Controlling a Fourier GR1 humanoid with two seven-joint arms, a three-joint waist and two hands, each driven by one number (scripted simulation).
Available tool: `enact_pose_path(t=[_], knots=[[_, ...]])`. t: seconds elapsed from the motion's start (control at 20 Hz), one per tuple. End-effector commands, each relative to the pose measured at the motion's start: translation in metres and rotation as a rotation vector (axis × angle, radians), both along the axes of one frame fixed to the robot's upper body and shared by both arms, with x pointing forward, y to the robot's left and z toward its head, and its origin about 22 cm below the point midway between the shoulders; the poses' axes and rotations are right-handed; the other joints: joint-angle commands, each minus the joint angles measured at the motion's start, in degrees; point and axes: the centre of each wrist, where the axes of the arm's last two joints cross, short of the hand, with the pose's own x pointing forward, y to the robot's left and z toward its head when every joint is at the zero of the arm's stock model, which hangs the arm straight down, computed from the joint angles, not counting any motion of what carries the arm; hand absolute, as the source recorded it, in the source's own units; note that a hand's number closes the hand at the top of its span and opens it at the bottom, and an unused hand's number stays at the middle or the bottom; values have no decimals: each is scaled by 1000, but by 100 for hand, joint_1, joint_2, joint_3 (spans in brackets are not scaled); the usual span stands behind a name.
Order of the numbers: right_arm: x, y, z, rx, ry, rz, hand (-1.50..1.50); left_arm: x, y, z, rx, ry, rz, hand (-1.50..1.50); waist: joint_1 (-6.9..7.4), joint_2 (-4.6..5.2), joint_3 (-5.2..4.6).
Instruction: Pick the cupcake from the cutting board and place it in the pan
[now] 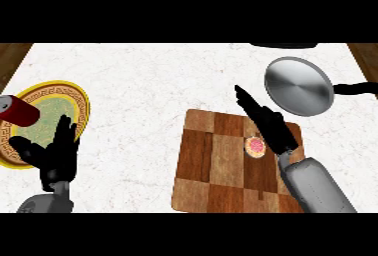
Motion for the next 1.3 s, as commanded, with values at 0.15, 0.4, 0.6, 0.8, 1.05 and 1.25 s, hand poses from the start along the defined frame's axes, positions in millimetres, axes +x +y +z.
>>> enact_pose_path(t=[0.15,0.4,0.6,0.8,1.05,1.25], knots=[[33,-60,12,-19,102,-240,-150,19,-19,39,268,-132,-361,0,-97,-99,226],[25,-118,8,-739,-16,-316,150,31,-43,63,355,-168,-590,0,-159,-109,208],[-2,-94,-44,-436,-44,-582,-150,28,-30,76,376,-153,-638,0,-138,-144,216],[-20,-107,-40,-482,53,-436,-150,9,-39,77,393,-159,-644,0,-92,-148,209],[17,-90,9,-819,134,-311,-150,24,-42,74,397,-155,-635,0,-59,-125,196],[35,-69,45,-958,269,-215,-150,25,-38,93,392,-153,-656,0,22,-143,195]])
